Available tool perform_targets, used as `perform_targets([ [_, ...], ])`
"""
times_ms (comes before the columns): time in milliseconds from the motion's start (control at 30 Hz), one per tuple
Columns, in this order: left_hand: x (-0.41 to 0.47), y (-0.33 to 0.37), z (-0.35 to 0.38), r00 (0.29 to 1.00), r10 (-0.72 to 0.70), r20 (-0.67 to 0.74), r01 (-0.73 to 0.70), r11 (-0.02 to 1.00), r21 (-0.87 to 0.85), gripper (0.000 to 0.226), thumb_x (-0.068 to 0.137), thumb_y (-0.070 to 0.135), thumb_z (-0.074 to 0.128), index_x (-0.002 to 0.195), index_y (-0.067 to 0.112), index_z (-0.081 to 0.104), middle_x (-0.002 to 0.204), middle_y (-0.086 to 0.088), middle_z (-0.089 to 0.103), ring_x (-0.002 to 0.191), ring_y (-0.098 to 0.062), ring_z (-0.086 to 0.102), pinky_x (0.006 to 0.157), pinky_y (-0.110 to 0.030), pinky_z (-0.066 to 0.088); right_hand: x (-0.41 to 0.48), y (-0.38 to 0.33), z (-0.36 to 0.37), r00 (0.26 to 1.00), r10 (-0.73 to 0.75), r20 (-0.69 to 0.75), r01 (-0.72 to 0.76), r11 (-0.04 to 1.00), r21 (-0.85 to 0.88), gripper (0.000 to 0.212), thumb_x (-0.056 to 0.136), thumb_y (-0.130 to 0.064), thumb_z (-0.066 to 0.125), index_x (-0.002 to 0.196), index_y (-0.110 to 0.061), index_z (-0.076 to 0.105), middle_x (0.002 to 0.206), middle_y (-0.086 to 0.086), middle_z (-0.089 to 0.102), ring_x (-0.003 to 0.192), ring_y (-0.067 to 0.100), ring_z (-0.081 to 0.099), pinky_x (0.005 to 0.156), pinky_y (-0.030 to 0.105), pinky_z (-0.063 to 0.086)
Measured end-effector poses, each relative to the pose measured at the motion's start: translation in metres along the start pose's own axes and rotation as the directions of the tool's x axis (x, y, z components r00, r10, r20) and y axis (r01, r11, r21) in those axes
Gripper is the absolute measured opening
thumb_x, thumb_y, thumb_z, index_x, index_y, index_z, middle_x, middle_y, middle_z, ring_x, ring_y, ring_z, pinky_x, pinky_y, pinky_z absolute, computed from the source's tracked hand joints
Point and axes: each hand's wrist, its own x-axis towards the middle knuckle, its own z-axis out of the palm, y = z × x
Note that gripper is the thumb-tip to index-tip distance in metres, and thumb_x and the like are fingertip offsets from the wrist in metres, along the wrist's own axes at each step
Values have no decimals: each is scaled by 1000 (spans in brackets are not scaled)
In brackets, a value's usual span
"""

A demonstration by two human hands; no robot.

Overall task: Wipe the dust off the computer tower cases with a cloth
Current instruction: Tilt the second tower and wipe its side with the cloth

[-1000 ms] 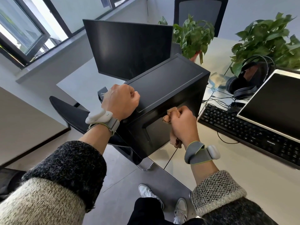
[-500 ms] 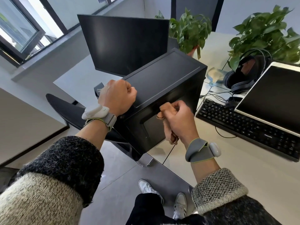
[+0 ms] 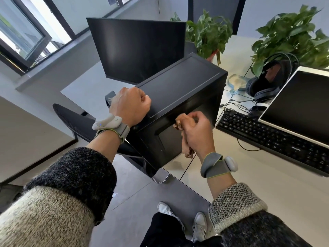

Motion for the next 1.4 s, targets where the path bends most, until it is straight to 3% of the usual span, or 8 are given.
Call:
perform_targets([
  [100,0,0,1,1000,7,4,-7,1000,-19,39,91,22,54,55,9,57,51,-6,49,46,-18,47,50,-24,38,-5,14,6,997,80,-2,-79,988,-130,12,104,-27,59,108,-16,58,98,7,68,87,28,65,70,27,42],
  [233,0,0,2,1000,-4,-2,3,1000,-16,40,93,22,55,55,10,55,51,-3,45,45,-15,42,48,-20,29,-10,-5,8,995,-9,97,28,980,-196,13,104,-31,59,107,-18,59,94,0,68,77,8,61,56,15,41],
  [433,0,-7,4,1000,1,-3,-1,1000,-20,38,90,25,53,55,9,56,51,-6,48,48,-22,49,50,-23,33,-13,-9,13,993,-80,-82,71,991,-113,12,104,-30,63,98,-20,62,82,-6,66,75,4,63,57,11,40],
  [733,-1,-10,4,1000,23,-14,-24,996,-83,37,87,25,53,54,9,51,49,-2,41,47,-22,41,48,-24,31,-29,-18,25,980,-197,-4,191,956,-224,8,103,-26,64,98,-21,63,82,-8,67,73,0,63,57,6,43],
  [867,-2,-12,4,999,46,-27,-48,994,-101,37,86,25,51,53,8,48,48,-2,38,45,-21,39,46,-26,36,-23,-9,23,970,-138,-199,98,976,-195,8,104,-29,62,102,-21,62,81,-14,61,75,-1,60,64,19,50],
  [1133,0,-16,6,995,90,-37,-94,986,-136,39,89,25,51,52,11,45,49,-1,39,45,-20,39,48,-23,31,-31,-17,33,980,-172,-96,150,968,-204,8,103,-29,63,100,-21,63,84,-13,63,78,-1,61,60,10,44],
  [1267,-1,-18,5,993,101,-53,-108,983,-147,40,90,24,52,52,13,44,49,1,37,45,-17,38,47,-22,29,-31,2,40,973,-32,-228,6,994,-112,8,104,-30,59,104,-22,61,86,-9,66,82,19,68,74,42,60],
  [1400,0,-18,5,991,112,-70,-124,971,-205,41,92,28,49,54,16,52,53,-1,50,47,-18,52,54,-32,55,-43,1,47,990,84,-117,-102,982,-157,11,103,-26,60,112,-21,56,91,-13,61,89,21,66,79,36,56],
])
